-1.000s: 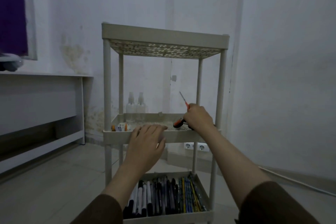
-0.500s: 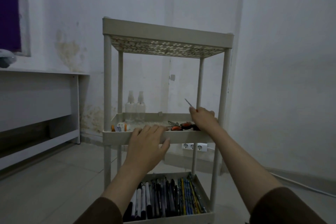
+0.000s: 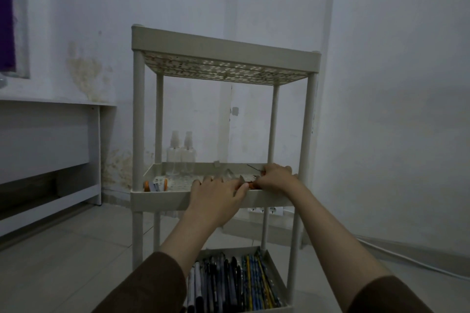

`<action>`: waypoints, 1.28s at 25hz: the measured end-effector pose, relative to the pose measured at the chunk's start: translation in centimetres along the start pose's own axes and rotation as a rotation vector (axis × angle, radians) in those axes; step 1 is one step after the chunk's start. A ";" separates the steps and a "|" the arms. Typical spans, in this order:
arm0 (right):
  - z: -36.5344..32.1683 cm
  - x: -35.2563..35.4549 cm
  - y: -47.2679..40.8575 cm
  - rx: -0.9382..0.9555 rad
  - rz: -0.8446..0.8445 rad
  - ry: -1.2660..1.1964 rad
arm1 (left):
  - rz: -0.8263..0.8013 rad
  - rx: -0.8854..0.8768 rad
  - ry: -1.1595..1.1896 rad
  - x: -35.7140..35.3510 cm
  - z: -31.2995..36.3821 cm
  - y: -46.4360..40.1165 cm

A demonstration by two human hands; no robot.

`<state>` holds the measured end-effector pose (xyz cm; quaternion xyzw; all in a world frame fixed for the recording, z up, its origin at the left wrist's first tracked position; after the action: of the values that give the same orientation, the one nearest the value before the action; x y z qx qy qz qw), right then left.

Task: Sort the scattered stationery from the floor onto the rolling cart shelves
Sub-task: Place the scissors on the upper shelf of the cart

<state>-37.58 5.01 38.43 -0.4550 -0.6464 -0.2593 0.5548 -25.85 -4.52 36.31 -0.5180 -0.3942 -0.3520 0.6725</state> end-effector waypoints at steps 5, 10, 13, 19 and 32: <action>0.6 0.2 -0.3 -0.073 0.170 -0.193 | 0.013 -0.021 0.023 -0.1 -0.2 -0.2; 0.5 0.1 0.1 -0.054 0.328 -0.200 | 0.028 -0.049 0.023 -0.1 -0.3 -0.1; 0.3 0.4 0.3 0.027 0.385 -0.270 | 0.006 -0.050 0.032 -0.1 -0.3 -0.3; 0.5 1.3 1.7 0.097 0.620 -0.567 | -0.028 -0.057 0.010 -0.2 -0.3 -0.6; -0.2 0.0 1.1 0.102 0.296 -0.119 | -0.014 -0.064 -0.031 -0.3 -0.3 -0.4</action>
<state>-36.55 5.36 38.27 -0.5309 -0.6165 -0.1142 0.5702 -26.31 -4.85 36.18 -0.5417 -0.3968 -0.3611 0.6471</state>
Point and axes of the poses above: each hand's wrist, its own y-axis away from the middle knuckle, its own x-axis out of the back of the hand, z = x × y, the point moved 4 cm from there along -y, towards the middle knuckle, and after that the axes turned 5 degrees about y, right-handed, at the moved point
